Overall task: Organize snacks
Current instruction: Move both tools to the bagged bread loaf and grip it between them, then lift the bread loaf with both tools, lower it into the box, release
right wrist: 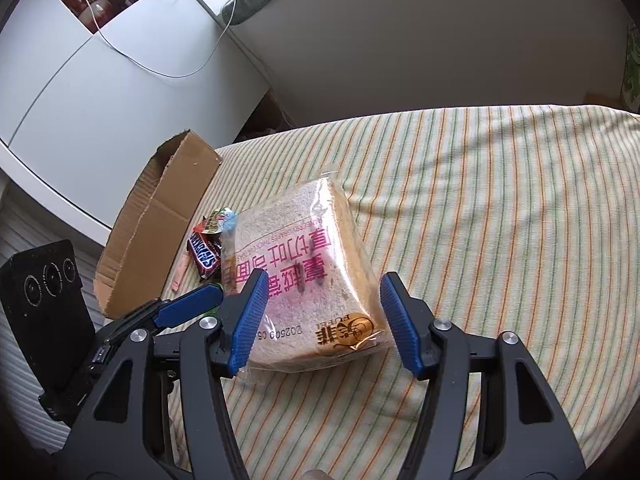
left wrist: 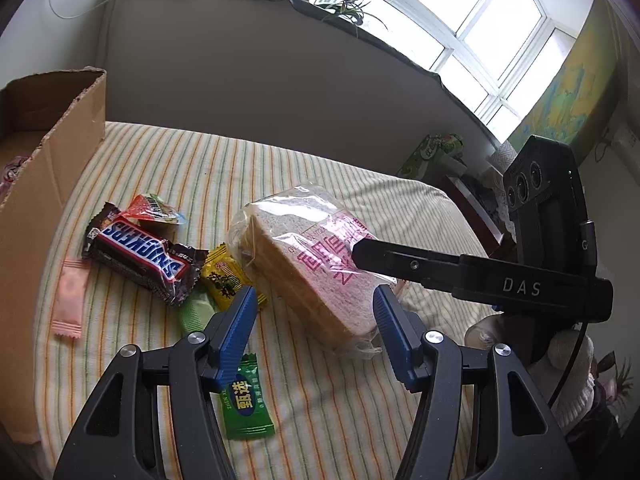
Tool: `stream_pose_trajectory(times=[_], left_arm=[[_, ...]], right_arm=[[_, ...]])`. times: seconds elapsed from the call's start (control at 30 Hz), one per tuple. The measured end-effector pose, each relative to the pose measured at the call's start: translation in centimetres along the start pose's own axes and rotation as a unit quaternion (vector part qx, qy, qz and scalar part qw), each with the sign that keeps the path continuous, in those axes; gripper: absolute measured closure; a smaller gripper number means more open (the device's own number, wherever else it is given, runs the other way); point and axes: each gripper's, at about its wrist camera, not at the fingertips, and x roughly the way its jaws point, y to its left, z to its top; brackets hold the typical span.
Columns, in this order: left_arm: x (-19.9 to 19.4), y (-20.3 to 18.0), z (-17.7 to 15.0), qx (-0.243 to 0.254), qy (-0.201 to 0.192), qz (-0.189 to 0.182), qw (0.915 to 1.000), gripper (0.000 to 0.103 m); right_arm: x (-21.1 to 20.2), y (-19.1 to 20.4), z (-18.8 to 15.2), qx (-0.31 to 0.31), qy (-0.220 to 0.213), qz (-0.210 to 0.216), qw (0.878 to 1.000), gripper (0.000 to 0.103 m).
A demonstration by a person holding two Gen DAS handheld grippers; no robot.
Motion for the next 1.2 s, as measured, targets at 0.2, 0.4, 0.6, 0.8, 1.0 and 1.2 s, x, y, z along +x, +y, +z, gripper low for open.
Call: stream_pose_trajectory(times=[0.2, 0.4, 0.6, 0.8, 1.0, 1.2], left_arm=[[0.6, -0.1, 0.1, 0.006, 0.002, -0.001, 1.0000, 0.059], [0.5, -0.6, 0.1, 0.021, 0.002, -0.005, 0.9998, 0.063], [0.6, -0.9, 0.0, 0.037, 0.001, 0.002, 0.9993, 0.063], [-0.4, -1.2, 0.1, 0.051, -0.009, 0.001, 0.9986, 0.064], [-2.4, -1.4, 0.4, 0.059, -0.033, -0.001, 0.9977, 0.064], [-5.6, -0.6, 0.9, 0.062, -0.074, 0.006, 0.9953, 0.064]], right_arm=[[0.6, 0.0, -0.3, 0.008, -0.003, 0.013, 1.000, 0.045], [-0.1, -0.1, -0.9, 0.023, -0.002, 0.018, 1.000, 0.054], [-0.2, 0.6, -1.4, 0.021, 0.000, 0.001, 1.000, 0.055], [-1.0, 1.4, -1.8, 0.025, -0.010, 0.001, 1.000, 0.056], [-2.6, 2.9, -1.6, 0.019, -0.025, 0.010, 0.999, 0.056], [-3.4, 6.2, -0.6, -0.005, -0.038, 0.023, 0.999, 0.056]])
